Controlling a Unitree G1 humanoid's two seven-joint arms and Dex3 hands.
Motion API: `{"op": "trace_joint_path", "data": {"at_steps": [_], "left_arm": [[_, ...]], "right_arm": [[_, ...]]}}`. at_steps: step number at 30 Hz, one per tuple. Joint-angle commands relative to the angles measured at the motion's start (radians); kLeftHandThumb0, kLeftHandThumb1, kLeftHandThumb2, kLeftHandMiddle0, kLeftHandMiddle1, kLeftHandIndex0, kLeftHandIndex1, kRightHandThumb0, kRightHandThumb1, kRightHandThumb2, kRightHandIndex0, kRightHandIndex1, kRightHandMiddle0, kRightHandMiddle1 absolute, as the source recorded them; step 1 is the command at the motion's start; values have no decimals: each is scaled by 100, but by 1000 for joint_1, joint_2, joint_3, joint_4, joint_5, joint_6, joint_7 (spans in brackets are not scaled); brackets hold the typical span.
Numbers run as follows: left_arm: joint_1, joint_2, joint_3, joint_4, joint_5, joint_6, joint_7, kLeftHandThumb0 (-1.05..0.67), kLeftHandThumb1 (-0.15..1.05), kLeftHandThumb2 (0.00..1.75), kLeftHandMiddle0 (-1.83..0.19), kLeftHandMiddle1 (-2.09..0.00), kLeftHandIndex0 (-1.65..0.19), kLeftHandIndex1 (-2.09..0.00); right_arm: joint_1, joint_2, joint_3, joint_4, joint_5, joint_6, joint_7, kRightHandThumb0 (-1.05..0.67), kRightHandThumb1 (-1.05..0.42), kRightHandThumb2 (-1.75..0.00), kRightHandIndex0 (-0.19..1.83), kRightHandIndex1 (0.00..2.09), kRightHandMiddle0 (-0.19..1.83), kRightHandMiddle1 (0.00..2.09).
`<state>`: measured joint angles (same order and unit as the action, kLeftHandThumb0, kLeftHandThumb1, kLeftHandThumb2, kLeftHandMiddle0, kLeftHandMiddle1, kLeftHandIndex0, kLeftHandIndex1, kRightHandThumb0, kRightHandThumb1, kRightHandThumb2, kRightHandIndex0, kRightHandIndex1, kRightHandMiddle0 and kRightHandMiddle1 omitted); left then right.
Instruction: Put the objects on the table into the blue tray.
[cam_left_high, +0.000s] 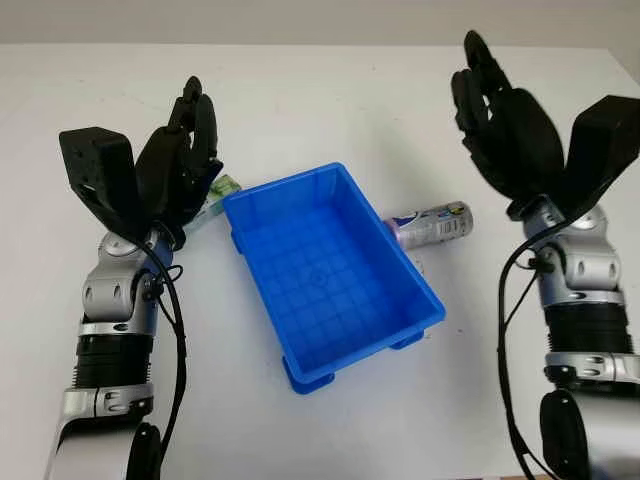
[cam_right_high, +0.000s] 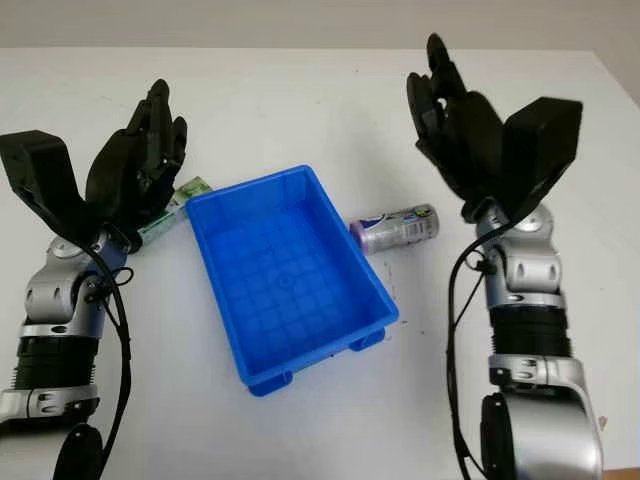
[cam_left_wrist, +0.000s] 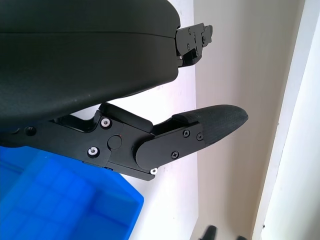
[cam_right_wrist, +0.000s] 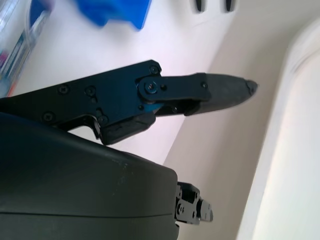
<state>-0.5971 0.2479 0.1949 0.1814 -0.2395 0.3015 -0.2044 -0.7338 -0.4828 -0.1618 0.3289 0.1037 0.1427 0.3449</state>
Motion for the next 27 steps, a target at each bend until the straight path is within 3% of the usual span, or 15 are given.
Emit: {"op": "trace_joint_path", "data": {"at_steps": [1,7,15,22,27], "left_arm": [[-15,15,1,-22,0,-1,-4,-71,105,74,19,0,19,0],[-12,12,-3,-29,0,6,-1,-71,105,74,19,0,19,0],[-14,4,-10,-23,1,1,2,-70,105,74,19,0,19,0],[-11,5,-7,-21,-1,1,1,-69,105,74,19,0,19,0],[-7,7,-6,-20,0,0,-3,-69,105,74,19,0,19,0]], "right_arm": [[-32,-80,31,-37,-63,-33,17,-75,-100,-7,6,13,6,13],[-50,-221,113,-90,-229,-68,90,-70,-89,-3,33,23,24,18],[8,-339,265,-116,-520,-231,106,-65,-87,-6,25,12,25,14],[18,-331,332,-10,-629,-359,62,-64,-86,-5,31,13,27,12],[38,-320,363,-2,-655,-372,76,-61,-87,-6,30,11,27,10]]}}
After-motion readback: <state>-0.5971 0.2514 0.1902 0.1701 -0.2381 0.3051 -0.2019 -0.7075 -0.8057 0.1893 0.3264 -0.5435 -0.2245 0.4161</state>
